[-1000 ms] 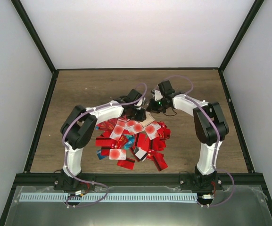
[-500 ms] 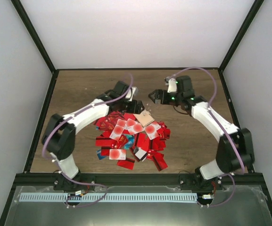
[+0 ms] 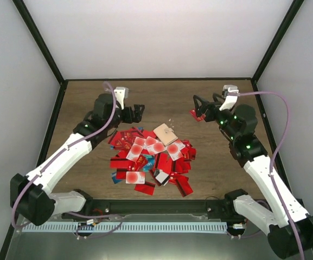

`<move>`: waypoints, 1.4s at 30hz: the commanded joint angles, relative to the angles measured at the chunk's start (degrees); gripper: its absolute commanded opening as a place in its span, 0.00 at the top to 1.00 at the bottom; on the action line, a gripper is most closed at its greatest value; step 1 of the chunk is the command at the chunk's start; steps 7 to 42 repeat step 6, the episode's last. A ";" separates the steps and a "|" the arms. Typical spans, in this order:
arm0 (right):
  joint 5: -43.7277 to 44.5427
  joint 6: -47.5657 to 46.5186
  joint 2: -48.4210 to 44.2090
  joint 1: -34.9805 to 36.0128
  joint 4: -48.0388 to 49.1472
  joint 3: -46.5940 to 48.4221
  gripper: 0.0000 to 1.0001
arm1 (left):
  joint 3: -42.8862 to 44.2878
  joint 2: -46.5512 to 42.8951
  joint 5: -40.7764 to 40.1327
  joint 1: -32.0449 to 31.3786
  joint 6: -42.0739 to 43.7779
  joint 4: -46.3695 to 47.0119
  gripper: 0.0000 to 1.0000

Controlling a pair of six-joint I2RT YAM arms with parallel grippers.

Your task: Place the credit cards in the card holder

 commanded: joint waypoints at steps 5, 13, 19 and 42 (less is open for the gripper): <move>3.51 -1.36 0.63 -0.16 0.35 1.85 0.00 | -3.56 -6.42 -5.71 0.41 2.90 4.95 0.00; 3.31 -1.34 0.29 -0.10 0.61 1.44 0.00 | -3.93 -7.13 -6.09 0.44 3.05 5.19 0.00; 3.31 -1.34 0.29 -0.10 0.61 1.44 0.00 | -3.93 -7.13 -6.09 0.44 3.05 5.19 0.00; 3.31 -1.34 0.29 -0.10 0.61 1.44 0.00 | -3.93 -7.13 -6.09 0.44 3.05 5.19 0.00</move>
